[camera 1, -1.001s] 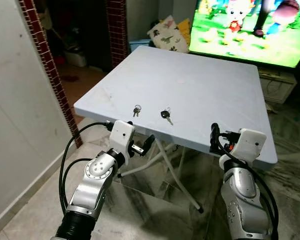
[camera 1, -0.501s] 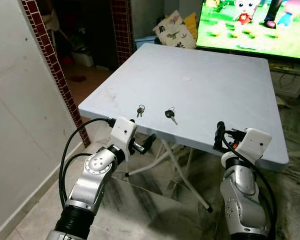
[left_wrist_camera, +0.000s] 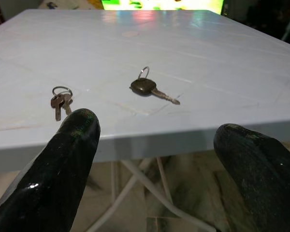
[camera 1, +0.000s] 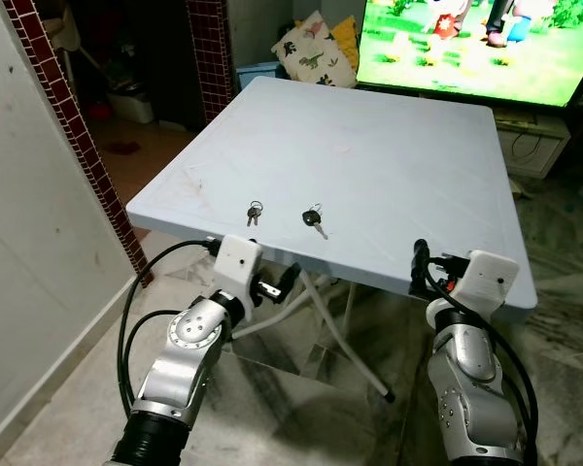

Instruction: Hang keys on a hook

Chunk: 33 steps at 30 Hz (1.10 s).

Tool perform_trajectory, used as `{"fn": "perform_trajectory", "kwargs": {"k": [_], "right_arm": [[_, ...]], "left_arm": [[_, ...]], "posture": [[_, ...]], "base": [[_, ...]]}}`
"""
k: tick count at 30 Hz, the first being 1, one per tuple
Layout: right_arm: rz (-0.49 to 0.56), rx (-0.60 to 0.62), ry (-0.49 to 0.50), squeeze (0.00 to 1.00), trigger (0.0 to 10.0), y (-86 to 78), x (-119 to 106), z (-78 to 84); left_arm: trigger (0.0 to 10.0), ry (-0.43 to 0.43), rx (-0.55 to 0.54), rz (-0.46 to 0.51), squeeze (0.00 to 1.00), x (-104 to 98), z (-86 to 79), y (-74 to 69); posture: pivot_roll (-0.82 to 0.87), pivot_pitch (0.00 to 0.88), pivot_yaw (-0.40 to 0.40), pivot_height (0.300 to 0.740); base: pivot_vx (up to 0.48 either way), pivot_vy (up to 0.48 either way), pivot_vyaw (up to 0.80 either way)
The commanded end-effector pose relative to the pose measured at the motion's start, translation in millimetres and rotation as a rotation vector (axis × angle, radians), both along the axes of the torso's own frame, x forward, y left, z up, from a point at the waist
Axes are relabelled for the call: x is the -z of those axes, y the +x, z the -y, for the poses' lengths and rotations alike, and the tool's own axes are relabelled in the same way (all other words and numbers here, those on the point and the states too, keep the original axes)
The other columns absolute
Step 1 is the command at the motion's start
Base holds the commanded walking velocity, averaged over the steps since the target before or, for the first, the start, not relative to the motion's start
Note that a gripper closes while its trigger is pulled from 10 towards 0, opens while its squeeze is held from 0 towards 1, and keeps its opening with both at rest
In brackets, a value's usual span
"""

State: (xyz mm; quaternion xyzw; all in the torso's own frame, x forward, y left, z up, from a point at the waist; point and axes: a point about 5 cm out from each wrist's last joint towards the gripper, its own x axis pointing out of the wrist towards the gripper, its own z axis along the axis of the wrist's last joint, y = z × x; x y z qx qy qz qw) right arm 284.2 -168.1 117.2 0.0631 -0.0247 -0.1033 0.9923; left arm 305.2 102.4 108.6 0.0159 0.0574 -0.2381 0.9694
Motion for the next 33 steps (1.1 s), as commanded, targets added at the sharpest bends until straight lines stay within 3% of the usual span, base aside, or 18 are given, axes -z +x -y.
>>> {"fn": "perform_trajectory", "kwargs": {"k": [1,5,13,24,29,33], "right_arm": [[0.000,0.017,-0.017,0.00,10.0,-1.3,-2,5.8],[-0.005,0.009,-0.020,0.00,10.0,-3.9,-1,3.4],[0.000,-0.024,-0.041,0.00,10.0,-4.0,-3,0.7],[0.006,-0.045,-0.052,0.00,10.0,-2.2,-7,0.8],[0.008,-0.055,-0.053,0.00,10.0,-1.3,-8,1.2],[0.011,-0.068,-0.061,0.00,10.0,-1.4,-9,0.7]], "left_arm": [[10.0,-0.016,0.017,0.014,0.00,-6,7.3,2.5],[10.0,-0.016,0.011,0.017,0.00,-7,5.9,4.7],[10.0,-0.007,-0.074,0.021,0.00,-5,0.8,7.1],[10.0,-0.042,-0.164,0.014,0.00,-4,-3.4,9.8],[10.0,-0.049,-0.195,-0.008,0.00,-5,-5.1,12.3],[10.0,-0.040,-0.189,0.039,0.00,-9,-4.0,12.8]], "posture": [[0.08,0.000,-0.023,0.740],[0.08,0.000,-0.022,0.740],[0.08,0.000,-0.023,0.740],[0.07,0.000,-0.048,0.740],[0.07,0.000,-0.050,0.740],[0.07,0.000,-0.056,0.740]], "base": [[0.000,-0.435,0.00],[0.000,-0.444,0.00],[0.000,0.000,0.00],[0.000,0.000,0.70],[0.000,0.000,0.00],[0.000,0.000,0.00]]}}
